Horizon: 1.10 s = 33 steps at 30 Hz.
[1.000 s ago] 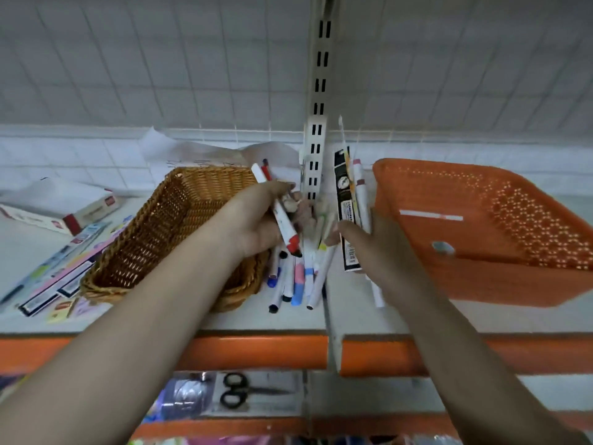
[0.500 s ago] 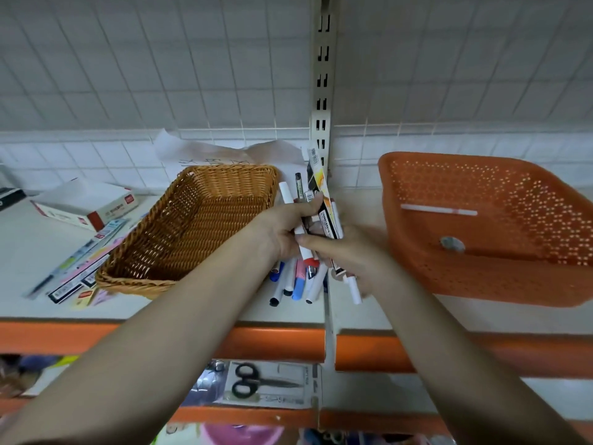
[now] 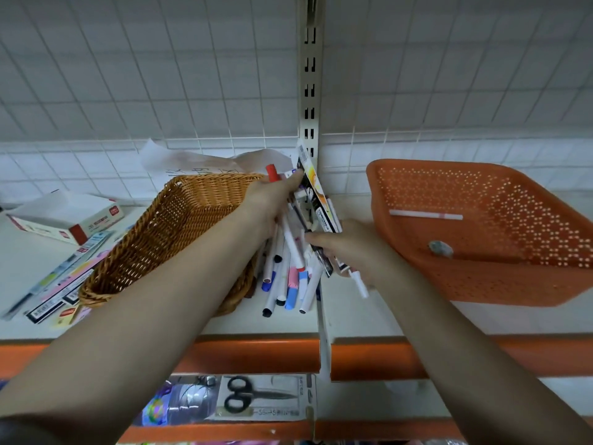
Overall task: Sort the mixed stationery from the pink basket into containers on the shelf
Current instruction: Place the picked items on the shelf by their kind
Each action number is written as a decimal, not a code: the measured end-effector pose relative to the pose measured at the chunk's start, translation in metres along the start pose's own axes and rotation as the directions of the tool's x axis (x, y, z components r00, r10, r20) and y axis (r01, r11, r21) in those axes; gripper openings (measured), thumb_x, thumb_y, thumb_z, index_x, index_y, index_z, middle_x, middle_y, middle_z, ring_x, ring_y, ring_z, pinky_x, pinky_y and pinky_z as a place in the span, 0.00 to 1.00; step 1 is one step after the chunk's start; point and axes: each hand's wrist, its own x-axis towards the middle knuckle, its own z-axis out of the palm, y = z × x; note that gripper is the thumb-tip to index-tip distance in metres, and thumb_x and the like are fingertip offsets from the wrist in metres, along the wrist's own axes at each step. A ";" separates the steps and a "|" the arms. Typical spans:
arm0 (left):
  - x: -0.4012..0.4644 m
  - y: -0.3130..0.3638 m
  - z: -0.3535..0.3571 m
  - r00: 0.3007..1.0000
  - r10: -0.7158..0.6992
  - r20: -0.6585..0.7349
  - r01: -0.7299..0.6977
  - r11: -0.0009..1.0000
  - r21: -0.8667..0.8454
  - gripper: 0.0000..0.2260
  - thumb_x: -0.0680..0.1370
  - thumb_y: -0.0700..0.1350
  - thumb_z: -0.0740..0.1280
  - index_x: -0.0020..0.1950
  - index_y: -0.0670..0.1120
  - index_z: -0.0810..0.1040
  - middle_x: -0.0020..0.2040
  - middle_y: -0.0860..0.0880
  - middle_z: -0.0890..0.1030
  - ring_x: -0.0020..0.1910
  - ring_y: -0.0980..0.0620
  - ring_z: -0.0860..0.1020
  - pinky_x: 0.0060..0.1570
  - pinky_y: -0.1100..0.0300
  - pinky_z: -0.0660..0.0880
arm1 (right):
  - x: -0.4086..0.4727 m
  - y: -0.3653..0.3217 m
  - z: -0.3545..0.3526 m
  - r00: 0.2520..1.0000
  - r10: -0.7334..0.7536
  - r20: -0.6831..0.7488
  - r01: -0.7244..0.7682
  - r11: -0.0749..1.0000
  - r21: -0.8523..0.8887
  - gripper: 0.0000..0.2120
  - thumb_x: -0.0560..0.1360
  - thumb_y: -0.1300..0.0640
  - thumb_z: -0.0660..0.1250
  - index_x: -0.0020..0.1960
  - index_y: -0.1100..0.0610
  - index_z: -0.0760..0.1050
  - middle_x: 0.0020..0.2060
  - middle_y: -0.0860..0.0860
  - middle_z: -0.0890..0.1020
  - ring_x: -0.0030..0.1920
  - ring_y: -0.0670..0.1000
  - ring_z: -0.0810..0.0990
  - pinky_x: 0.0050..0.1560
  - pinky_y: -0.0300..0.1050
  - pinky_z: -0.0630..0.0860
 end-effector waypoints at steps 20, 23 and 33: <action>-0.047 0.021 -0.057 0.850 0.513 -0.124 -0.421 0.801 0.426 0.05 0.81 0.43 0.58 0.55 0.44 0.67 0.39 0.50 0.73 0.40 0.48 0.75 0.36 0.58 0.72 | -0.017 -0.044 0.031 0.941 -0.278 -0.191 0.271 0.960 -0.063 0.07 0.77 0.55 0.65 0.40 0.55 0.73 0.27 0.47 0.72 0.20 0.36 0.71 0.19 0.27 0.63; -0.067 0.016 -0.055 0.906 0.419 0.062 -0.413 0.838 0.358 0.13 0.79 0.54 0.63 0.55 0.47 0.70 0.40 0.54 0.74 0.36 0.60 0.74 0.38 0.65 0.71 | -0.031 -0.046 0.050 0.918 -0.378 -0.121 0.345 0.910 -0.230 0.12 0.75 0.58 0.64 0.34 0.53 0.68 0.25 0.48 0.72 0.20 0.41 0.71 0.20 0.30 0.63; -0.098 0.001 -0.087 0.930 0.368 -0.012 -0.368 0.928 -0.055 0.09 0.76 0.48 0.68 0.38 0.47 0.74 0.32 0.50 0.78 0.33 0.51 0.77 0.36 0.59 0.75 | -0.066 -0.047 0.077 0.931 -0.181 0.318 0.155 0.982 0.105 0.04 0.74 0.59 0.67 0.43 0.52 0.77 0.34 0.48 0.84 0.34 0.46 0.73 0.25 0.34 0.67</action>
